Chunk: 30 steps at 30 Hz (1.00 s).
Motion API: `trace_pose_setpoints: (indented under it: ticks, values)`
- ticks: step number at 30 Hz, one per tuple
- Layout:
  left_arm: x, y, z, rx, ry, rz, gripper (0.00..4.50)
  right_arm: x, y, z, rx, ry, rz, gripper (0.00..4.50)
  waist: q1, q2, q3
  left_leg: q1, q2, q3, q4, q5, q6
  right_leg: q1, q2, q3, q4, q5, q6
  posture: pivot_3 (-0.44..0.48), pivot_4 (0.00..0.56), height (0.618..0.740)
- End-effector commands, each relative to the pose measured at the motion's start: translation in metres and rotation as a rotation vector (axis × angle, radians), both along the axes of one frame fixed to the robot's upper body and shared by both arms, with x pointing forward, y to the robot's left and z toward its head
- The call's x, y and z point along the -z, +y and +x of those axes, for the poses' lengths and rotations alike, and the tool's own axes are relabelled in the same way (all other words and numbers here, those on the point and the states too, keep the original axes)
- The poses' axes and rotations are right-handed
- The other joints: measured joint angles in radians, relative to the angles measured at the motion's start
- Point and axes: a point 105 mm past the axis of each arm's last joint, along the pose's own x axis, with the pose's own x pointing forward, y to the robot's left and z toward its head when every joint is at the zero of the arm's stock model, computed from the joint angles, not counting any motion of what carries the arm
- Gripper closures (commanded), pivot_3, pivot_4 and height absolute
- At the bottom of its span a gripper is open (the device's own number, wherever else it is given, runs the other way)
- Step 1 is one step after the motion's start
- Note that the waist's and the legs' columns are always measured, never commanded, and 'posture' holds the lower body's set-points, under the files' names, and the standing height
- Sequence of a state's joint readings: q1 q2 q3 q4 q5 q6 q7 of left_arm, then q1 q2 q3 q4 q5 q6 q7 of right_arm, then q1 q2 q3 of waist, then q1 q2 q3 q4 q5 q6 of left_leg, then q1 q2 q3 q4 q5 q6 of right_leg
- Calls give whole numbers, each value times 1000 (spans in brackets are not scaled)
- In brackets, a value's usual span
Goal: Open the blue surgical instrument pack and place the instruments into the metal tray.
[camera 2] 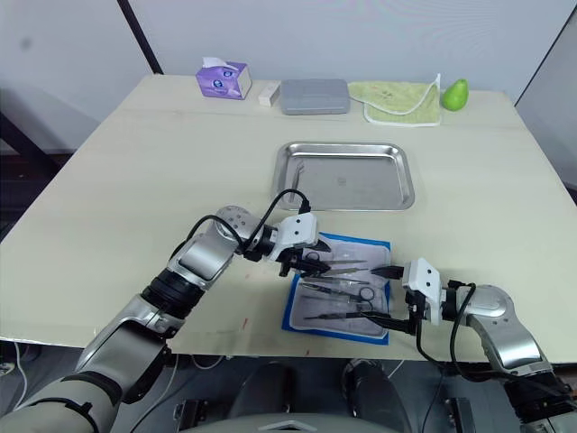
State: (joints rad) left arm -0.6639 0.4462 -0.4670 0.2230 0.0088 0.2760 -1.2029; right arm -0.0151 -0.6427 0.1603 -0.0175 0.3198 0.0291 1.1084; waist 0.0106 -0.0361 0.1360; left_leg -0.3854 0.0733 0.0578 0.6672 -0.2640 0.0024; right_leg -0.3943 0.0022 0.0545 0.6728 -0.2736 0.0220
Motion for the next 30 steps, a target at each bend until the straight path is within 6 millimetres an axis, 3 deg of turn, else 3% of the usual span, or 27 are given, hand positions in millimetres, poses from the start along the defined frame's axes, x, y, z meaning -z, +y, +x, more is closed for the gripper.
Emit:
trace_pose_setpoints:
  ticks: [1, 11, 18, 22, 30]
  values:
    - [20, 7, -5, -17, 49, 24, 2548, 33, -8, -14, 26, 137, -88, 0, 0, 0, -1, 0, 0, 0, 0, 0, 0, 0, 0, 0, 0, 0, 0, 0, 150, 738]
    - [30, 14, -8, -24, 62, -37, 2548, 33, -8, -15, 32, 140, -86, 0, 0, 0, -2, 0, 0, 0, 0, 0, 0, 0, 0, 0, 0, 0, 0, 0, 150, 738]
    - [34, 17, -7, 4, 39, 16, 2548, 33, -9, -15, 33, 140, -88, 0, 0, 0, -4, 0, 0, 0, 0, 0, 0, 0, 0, 0, 0, 0, 0, 0, 150, 738]
    - [37, 21, -6, 28, 25, 82, 4311, 32, -8, -13, 34, 138, -88, 0, 0, 0, -6, 0, 0, 0, 0, 0, 0, 0, 0, 0, 0, 0, -1, 0, 150, 738]
    - [25, 15, -4, 29, 35, 99, 4414, 33, -5, -13, 31, 139, -85, 0, 0, 0, -7, 1, 0, 0, 0, 0, 0, 1, 0, 0, 0, -1, -1, 0, 150, 738]
